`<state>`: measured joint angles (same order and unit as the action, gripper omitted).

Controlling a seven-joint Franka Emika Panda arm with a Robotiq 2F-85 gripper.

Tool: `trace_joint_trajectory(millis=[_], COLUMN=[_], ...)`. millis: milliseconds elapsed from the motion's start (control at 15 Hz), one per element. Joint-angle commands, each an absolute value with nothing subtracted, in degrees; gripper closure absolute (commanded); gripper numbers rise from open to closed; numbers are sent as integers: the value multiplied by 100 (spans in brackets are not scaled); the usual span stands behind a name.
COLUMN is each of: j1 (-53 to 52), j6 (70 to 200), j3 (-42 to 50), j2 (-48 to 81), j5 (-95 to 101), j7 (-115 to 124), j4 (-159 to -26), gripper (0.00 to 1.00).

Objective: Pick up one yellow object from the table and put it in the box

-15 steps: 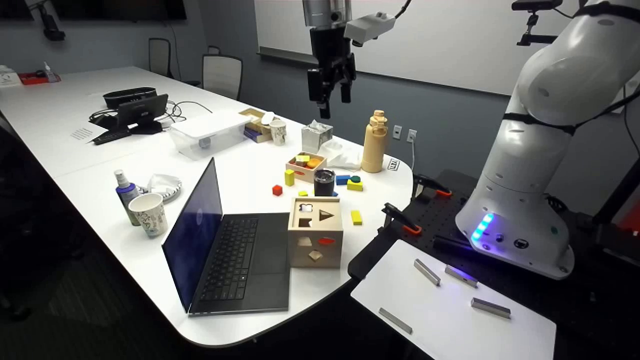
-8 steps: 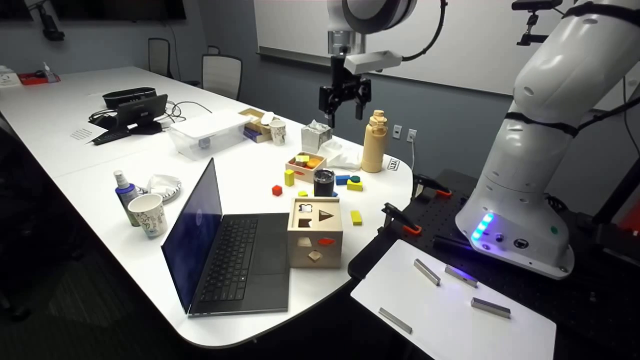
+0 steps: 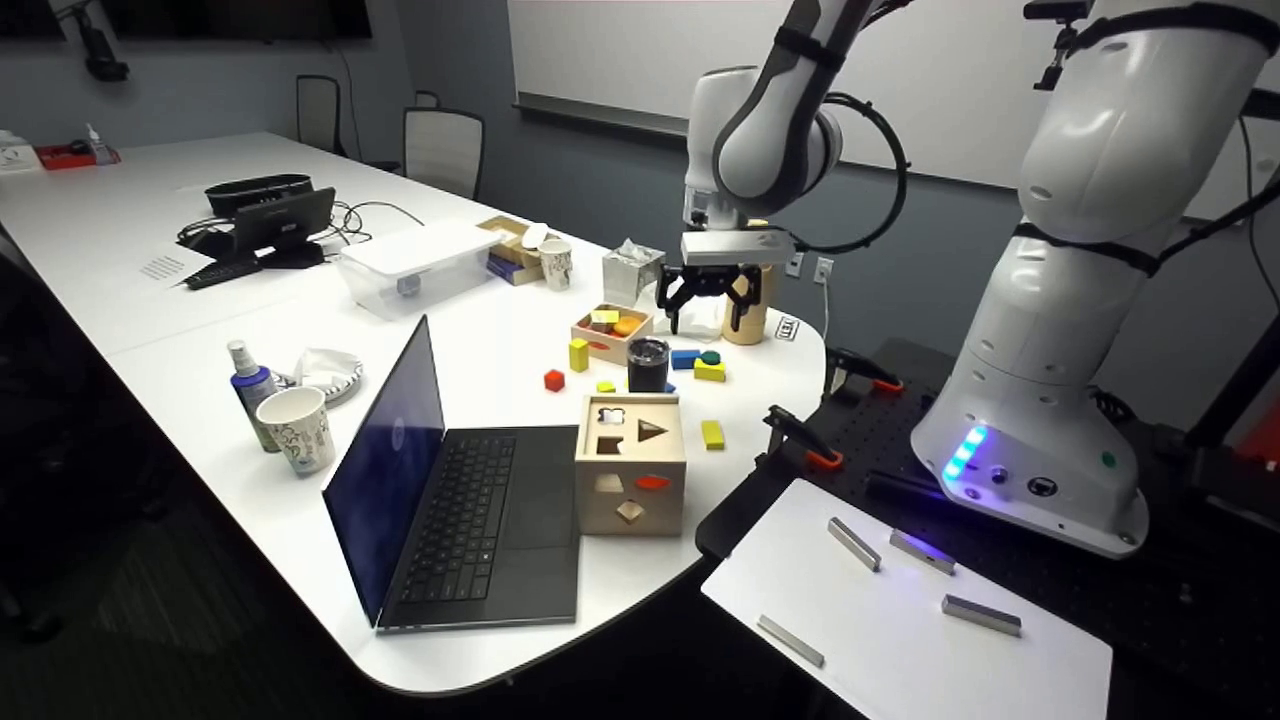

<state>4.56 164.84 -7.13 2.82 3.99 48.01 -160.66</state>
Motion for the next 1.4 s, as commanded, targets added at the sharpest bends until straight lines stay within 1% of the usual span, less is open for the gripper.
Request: trace_joint_trajectory(millis=[0, 133, 267, 333, 533, 733, 800, 1000, 1333], j1=[-134, -869, -1393, -1437, -1295, -1172, -1083, -1019, -1160], j6=[17347, 17761, 18189, 18441, 18922, 19188, 19230, 19305, 19239], j3=[266, 1247, 1804, 1795, 1395, 1049, 704, 332, 217], j2=[1102, 1609, 2183, 2496, 3117, 3532, 3631, 3901, 4110], j5=[1243, 1759, 1904, 1757, 1514, 1431, 485, -398, -1329], j7=[6332, 7243, 7870, 7997, 8295, 8508, 7801, 7395, 6841], j4=[-16060, -16031, -16024, -16025, -16021, -15967, -15967, -15821, -15526], gripper=[0, 0, 0, 0, 0, 0, 0, 0, 0])
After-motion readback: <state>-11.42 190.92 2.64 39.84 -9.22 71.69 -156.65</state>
